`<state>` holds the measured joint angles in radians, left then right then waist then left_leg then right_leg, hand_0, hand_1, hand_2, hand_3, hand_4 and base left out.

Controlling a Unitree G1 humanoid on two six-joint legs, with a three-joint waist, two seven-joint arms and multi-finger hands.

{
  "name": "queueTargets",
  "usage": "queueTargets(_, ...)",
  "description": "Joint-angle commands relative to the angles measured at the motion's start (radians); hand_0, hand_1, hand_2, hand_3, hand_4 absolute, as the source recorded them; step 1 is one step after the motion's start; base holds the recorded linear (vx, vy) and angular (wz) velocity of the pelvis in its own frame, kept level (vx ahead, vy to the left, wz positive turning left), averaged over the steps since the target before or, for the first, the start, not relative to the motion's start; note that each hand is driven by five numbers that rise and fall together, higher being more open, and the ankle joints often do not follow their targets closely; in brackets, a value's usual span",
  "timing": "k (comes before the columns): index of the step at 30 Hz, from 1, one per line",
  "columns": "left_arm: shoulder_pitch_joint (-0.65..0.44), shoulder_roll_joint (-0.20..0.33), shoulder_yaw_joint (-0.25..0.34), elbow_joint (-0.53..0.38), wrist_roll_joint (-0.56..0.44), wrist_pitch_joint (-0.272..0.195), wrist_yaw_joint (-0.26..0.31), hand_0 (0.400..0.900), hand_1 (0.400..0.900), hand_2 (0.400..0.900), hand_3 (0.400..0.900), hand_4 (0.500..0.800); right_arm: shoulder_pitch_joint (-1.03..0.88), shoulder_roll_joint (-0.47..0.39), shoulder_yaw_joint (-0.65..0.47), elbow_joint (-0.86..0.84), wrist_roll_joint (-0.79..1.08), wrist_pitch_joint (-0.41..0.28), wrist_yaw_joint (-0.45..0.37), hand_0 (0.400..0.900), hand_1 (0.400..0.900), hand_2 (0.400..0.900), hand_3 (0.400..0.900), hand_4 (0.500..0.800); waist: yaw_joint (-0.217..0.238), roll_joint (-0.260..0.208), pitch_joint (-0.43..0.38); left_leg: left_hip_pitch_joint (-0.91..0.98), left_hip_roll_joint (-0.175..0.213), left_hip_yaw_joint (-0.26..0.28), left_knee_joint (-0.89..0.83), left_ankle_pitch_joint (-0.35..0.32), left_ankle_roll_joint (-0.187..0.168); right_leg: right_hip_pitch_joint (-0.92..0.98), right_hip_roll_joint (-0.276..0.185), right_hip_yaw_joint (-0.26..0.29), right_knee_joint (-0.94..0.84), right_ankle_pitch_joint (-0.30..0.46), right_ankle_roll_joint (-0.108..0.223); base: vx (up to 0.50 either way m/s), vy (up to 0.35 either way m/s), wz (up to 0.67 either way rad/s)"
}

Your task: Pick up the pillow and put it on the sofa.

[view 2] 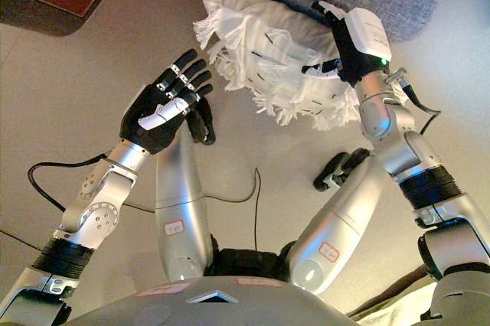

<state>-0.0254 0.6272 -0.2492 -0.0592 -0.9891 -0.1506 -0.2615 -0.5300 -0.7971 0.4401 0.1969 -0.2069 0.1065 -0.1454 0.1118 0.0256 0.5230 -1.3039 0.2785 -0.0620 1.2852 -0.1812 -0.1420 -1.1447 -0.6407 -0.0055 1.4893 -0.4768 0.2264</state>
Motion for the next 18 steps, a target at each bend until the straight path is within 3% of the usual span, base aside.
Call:
queueTargets(1, -0.015, -0.015, 0.009, -0.099, -0.048, -0.035, -0.041, 0.9, 0.9, 0.9, 0.9, 0.8, -0.088, 0.012, -0.03, 0.048, 0.04, 0.017, 0.026, 0.9, 0.9, 0.9, 0.9, 0.8, 0.035, 0.033, -0.016, 0.066, 0.066, -0.064, 0.119, -0.199, -0.024, -0.13, 0.032, 0.019, 0.021, 0.079, -0.066, 0.04, -0.02, 0.09)
queueTargets(12, -0.007, -0.045, -0.005, -0.097, -0.04, -0.007, -0.056, 0.9, 0.9, 0.9, 0.9, 0.8, -0.136, 0.089, -0.025, 0.145, 0.001, 0.072, 0.049, 0.9, 0.9, 0.9, 0.9, 0.8, 0.06, 0.035, -0.003, 0.035, 0.043, -0.098, 0.207, -0.218, -0.024, -0.158, 0.023, 0.041, 0.085, 0.078, -0.078, 0.04, -0.009, 0.08)
queueTargets(18, -0.018, -0.061, -0.025, -0.095, -0.03, 0.007, -0.049, 0.9, 0.9, 0.9, 0.9, 0.8, -0.2, 0.139, -0.001, 0.222, -0.017, 0.164, 0.052, 0.9, 0.9, 0.9, 0.9, 0.8, 0.077, 0.041, -0.003, 0.031, 0.039, -0.108, 0.238, -0.226, -0.022, -0.158, 0.017, 0.046, 0.11, 0.08, -0.082, 0.04, -0.007, 0.06)
